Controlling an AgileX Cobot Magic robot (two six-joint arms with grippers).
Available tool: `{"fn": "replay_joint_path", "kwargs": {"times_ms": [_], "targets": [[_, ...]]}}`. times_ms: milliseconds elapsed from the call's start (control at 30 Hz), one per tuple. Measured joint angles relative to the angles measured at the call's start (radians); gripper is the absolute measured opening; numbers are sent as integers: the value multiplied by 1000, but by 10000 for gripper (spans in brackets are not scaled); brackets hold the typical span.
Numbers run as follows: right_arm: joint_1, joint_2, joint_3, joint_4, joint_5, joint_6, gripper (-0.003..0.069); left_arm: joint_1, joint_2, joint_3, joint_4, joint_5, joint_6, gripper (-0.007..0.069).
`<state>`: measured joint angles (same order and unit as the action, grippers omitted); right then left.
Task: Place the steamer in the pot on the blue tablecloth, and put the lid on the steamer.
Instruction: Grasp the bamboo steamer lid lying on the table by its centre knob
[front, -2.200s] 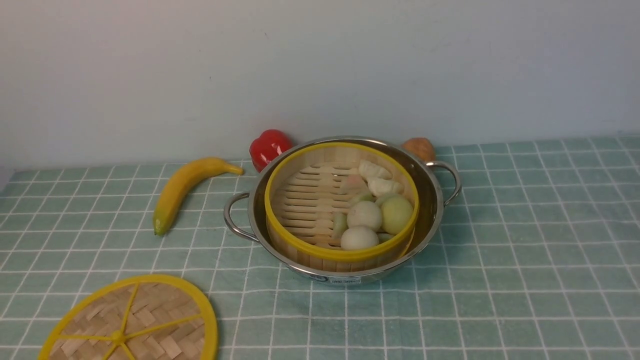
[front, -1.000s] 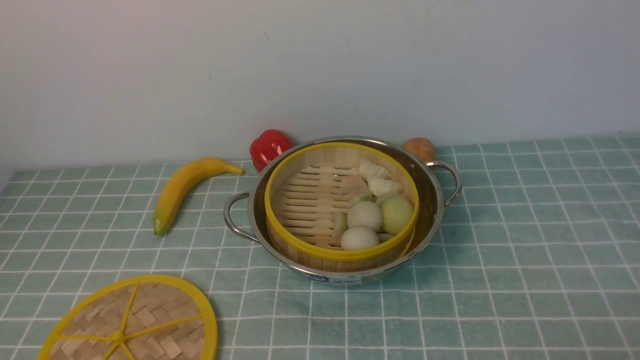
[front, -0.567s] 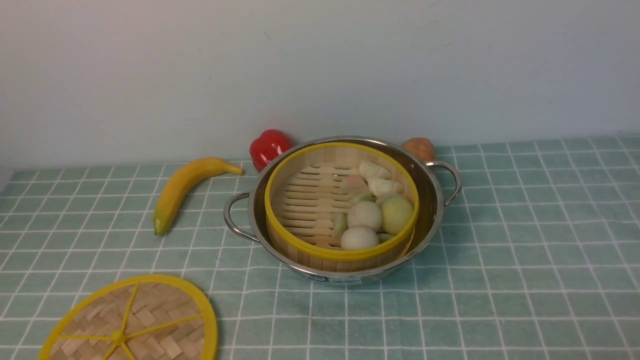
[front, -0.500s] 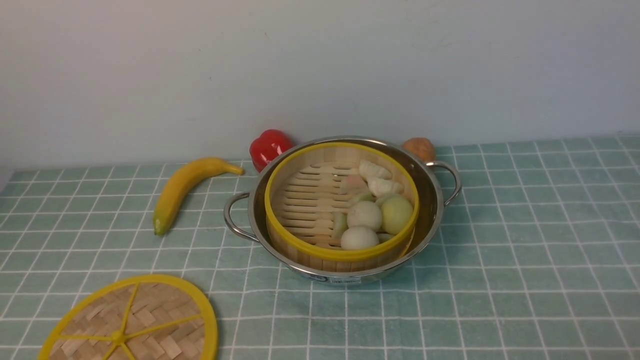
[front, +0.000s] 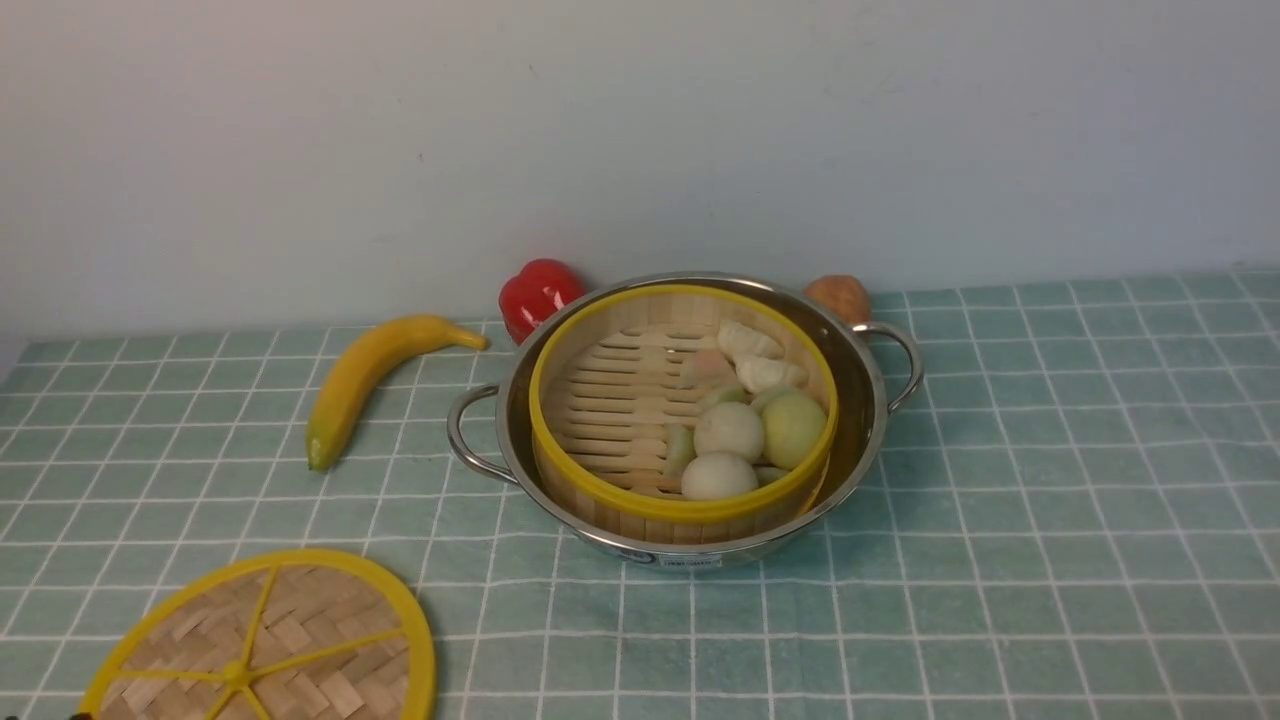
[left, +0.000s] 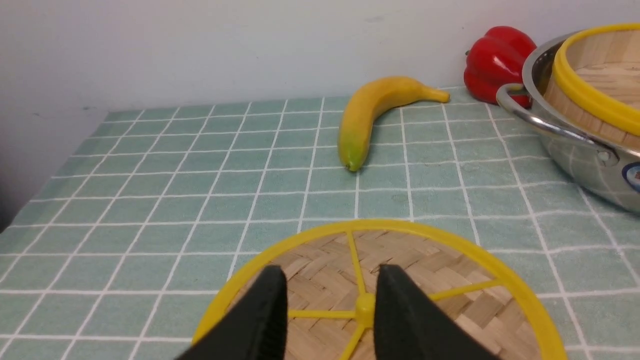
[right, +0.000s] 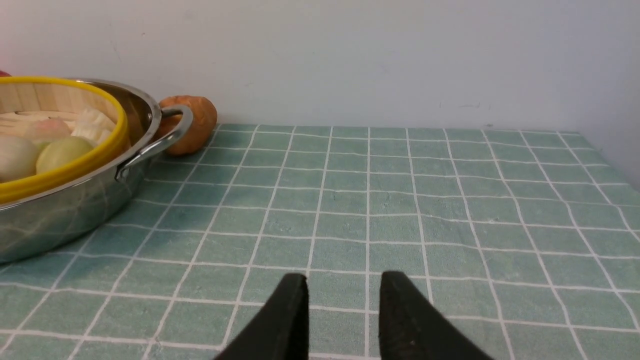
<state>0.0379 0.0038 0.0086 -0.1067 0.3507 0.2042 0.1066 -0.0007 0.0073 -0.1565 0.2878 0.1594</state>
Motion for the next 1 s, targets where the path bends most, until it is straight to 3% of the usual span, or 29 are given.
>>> {"fn": "replay_joint_path", "kwargs": {"times_ms": [300, 500, 600, 667, 800, 833, 1000], "targets": [[0, 0, 0, 0, 0, 0, 239, 0, 0, 0, -493, -281, -97, 243], [0, 0, 0, 0, 0, 0, 240, 0, 0, 0, -584, -443, -97, 243], [0, 0, 0, 0, 0, 0, 240, 0, 0, -7, -570, -437, -88, 243], [0, 0, 0, 0, 0, 0, 240, 0, 0, -34, -535, -395, -76, 243], [0, 0, 0, 0, 0, 0, 240, 0, 5, -166, -415, -170, -36, 243], [0, 0, 0, 0, 0, 0, 240, 0, 38, -249, -353, -16, -34, 243], [0, 0, 0, 0, 0, 0, 240, 0, 228, -505, -160, 441, -71, 243]]}}
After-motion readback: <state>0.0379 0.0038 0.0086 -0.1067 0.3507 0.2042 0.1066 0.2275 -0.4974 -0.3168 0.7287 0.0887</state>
